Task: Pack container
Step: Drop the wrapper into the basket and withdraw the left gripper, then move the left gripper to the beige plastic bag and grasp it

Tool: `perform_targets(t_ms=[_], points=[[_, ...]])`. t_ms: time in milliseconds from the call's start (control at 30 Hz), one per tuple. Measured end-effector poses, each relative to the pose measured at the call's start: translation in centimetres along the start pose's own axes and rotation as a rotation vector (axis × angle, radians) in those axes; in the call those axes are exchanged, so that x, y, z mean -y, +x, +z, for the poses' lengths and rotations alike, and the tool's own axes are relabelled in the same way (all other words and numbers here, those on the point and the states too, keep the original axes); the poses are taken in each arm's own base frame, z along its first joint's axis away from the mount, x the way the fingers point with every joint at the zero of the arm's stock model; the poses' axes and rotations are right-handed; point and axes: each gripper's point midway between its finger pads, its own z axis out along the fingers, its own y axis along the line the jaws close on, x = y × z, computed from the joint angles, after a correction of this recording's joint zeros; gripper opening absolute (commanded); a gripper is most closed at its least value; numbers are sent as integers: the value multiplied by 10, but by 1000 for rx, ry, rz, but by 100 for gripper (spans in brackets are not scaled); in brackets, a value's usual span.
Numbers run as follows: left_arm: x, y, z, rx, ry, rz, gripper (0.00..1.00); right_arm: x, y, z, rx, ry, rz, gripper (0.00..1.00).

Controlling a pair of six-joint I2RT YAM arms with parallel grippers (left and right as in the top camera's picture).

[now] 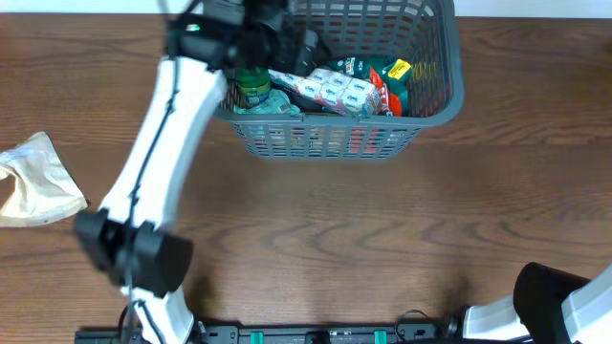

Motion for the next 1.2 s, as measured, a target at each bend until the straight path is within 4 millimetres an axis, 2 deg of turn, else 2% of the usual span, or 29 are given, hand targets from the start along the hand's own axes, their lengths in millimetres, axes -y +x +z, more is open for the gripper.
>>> perform_targets(t_ms=[100,200,267,333,433,667,867,1033,1200], points=[[-19,-27,-68,138,-131,-29,100,0,0,0,0,0,0,99],[-45,-33,-141,241,-301,-89,100,0,0,0,0,0,0,99],[-67,-22,-187,268,-432,-146,100,0,0,0,0,0,0,99],[-88,-2,-217,247,-542,-203,100,0,0,0,0,0,0,99],[-122,39,-246,152,-707,-324,100,0,0,0,0,0,-1,99],[-209,121,-268,-62,-974,-635,100,0,0,0,0,0,0,99],[-262,181,-275,-144,-1092,-843,100,0,0,0,0,0,0,99],[-301,232,-262,-188,-1139,-945,100,0,0,0,0,0,0,99],[-327,283,-241,-240,-1108,-988,99,0,0,0,0,0,0,99]])
